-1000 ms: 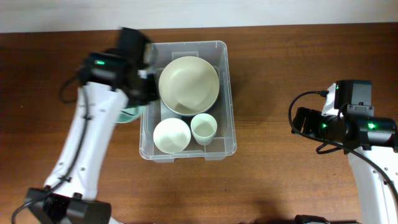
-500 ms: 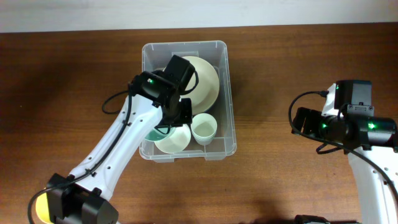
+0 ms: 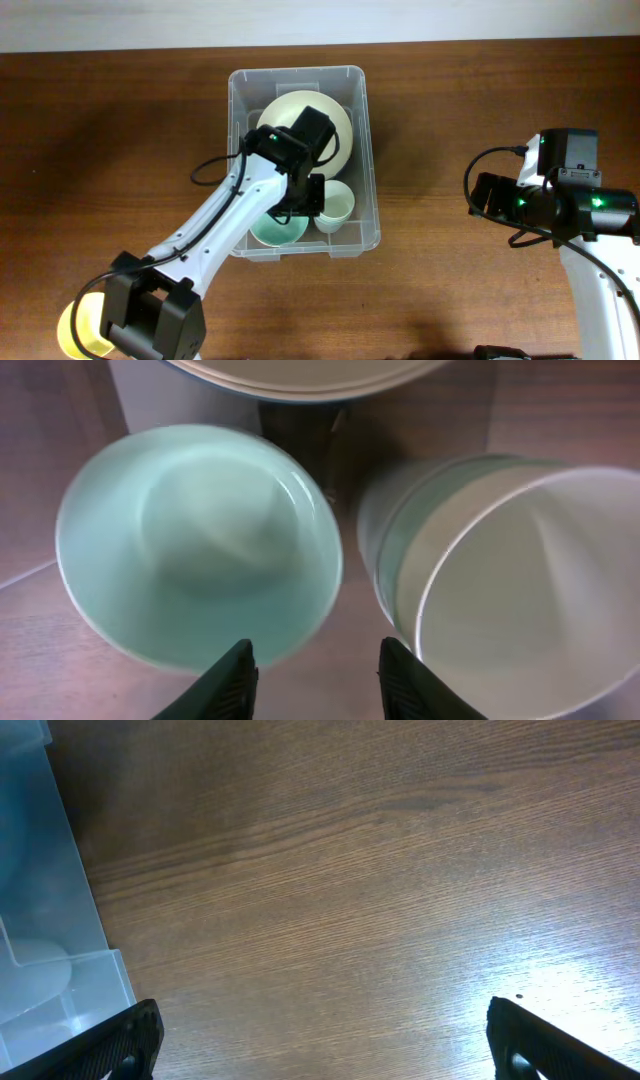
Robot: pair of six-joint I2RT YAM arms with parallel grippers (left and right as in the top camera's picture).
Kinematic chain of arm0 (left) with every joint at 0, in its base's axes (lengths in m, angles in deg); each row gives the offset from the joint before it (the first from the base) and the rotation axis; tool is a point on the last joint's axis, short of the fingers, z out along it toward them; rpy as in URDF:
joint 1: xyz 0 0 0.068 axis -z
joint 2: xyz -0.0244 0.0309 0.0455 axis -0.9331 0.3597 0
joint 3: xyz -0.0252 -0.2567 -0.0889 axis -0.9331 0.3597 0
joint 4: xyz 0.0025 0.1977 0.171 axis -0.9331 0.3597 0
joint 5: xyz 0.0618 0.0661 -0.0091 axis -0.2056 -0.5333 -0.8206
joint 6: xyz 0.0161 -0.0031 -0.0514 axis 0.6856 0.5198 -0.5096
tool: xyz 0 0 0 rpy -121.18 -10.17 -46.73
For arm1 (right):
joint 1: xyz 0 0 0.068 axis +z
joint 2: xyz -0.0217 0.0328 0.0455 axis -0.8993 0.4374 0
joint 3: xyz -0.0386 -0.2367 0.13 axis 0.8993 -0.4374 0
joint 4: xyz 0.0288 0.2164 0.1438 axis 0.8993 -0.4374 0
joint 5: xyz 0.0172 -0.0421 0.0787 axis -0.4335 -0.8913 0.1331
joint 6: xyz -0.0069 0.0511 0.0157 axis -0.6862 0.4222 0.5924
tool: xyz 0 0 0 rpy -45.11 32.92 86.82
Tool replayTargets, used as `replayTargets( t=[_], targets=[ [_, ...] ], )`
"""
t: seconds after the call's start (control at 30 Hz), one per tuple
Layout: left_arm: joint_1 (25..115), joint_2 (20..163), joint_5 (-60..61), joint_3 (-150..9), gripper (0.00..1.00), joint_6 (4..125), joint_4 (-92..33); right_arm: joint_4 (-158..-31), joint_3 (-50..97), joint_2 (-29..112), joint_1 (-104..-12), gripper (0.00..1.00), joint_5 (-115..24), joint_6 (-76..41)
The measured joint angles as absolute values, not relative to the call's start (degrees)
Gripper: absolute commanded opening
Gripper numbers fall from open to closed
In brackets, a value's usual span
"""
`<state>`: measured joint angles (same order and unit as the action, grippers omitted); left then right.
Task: Pack container
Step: 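Carry the mint-green bowl with the left gripper onto the white bowl, then release the bowl and move the left gripper to the yellow bowl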
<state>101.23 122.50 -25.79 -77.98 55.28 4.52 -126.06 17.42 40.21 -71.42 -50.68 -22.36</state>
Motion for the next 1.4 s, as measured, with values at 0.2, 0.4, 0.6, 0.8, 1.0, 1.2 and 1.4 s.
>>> replayTargets(
  t=[0.2,0.4,0.6,0.8,1.0,1.2,1.4],
  targets=[
    [99.4,122.3,-26.8,-82.1,0.43,55.4,9.7,-126.0,17.4,40.2,-71.4,0.99,-50.7,-22.4],
    [87.9,115.6,-31.7,-87.2,0.44,54.2,16.5,-126.1,17.4,40.2,-71.4,0.99,-50.7,-22.3],
    [64.5,104.1,-35.0,-86.9,0.64,43.8,22.4,-126.1,17.4,40.2,-71.4,0.99,-50.7,-22.4],
    [49.0,99.3,-36.3,-78.2,0.77,40.1,22.5,-126.1,17.4,40.2,-71.4,0.99,-50.8,-22.4],
    [39.9,99.7,-36.4,-63.1,0.85,39.4,14.9,-126.3,17.4,40.2,-71.4,0.99,-50.8,-22.4],
    [33.0,99.7,-36.7,-48.4,0.87,41.2,2.4,-126.3,17.4,40.2,-71.4,0.99,-50.9,-22.3],
    [30.1,100.0,-36.9,-40.5,0.93,43.9,-7.0,-126.3,17.4,40.2,-71.4,0.99,-50.8,-22.3]
  ],
)
